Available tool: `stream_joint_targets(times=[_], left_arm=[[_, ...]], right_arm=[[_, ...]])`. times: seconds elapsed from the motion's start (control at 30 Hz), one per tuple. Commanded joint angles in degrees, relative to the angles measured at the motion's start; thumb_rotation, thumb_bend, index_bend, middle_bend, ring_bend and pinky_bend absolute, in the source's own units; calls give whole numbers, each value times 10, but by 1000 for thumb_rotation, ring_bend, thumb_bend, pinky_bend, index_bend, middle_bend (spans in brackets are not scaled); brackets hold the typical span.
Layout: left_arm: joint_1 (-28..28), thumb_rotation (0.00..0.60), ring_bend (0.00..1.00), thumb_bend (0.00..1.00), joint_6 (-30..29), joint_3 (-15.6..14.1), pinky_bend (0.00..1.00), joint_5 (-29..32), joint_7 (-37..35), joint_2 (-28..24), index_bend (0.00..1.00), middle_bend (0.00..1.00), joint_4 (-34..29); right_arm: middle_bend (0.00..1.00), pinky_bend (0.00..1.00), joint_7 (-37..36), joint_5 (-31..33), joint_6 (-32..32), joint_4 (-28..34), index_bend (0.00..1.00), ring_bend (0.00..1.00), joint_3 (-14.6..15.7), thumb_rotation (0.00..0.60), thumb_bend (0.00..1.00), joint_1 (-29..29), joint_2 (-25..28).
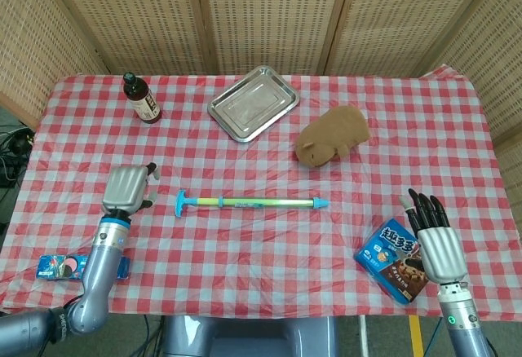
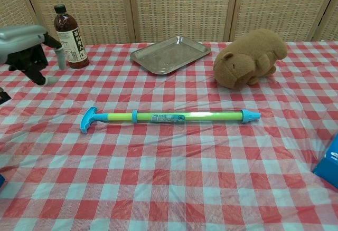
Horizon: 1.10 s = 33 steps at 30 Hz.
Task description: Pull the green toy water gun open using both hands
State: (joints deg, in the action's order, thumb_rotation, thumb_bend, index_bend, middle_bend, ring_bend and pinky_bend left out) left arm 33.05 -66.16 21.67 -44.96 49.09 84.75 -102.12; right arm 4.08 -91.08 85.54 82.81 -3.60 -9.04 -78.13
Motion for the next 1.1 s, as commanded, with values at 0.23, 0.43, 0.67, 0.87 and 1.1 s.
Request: stream_joint_targets(times=[0.23, 0.43, 0.67, 0.87, 1.1], left_arm=[[98, 600, 878, 354, 40, -3, 768, 115, 48, 58, 430, 920, 73], [133, 600, 878, 354, 45, -15, 768, 150, 62, 84, 430, 920, 115], [157, 600, 878, 354, 57, -29, 768, 185, 63, 103, 430, 920, 143], [180, 600, 878, 354, 63, -40, 768, 206, 62, 120, 436, 920, 166], [199, 600, 878, 354, 59, -51, 768, 219, 66, 136, 445, 920, 179]], right_arm=[[0, 0, -8, 11, -7, -14, 0, 0, -4, 600, 114, -4, -7], [0, 0, -15, 16, -11, -20, 0, 0, -5, 600, 114, -5, -9], [0, 0, -16, 18, -14, -23, 0, 0, -5, 600, 114, -6, -11], [0, 0, -18, 20, -13, -24, 0, 0, -5, 600, 114, -7, -11], [0, 0, -22, 23, -12, -23, 0, 0, -7, 600, 115, -6, -9]])
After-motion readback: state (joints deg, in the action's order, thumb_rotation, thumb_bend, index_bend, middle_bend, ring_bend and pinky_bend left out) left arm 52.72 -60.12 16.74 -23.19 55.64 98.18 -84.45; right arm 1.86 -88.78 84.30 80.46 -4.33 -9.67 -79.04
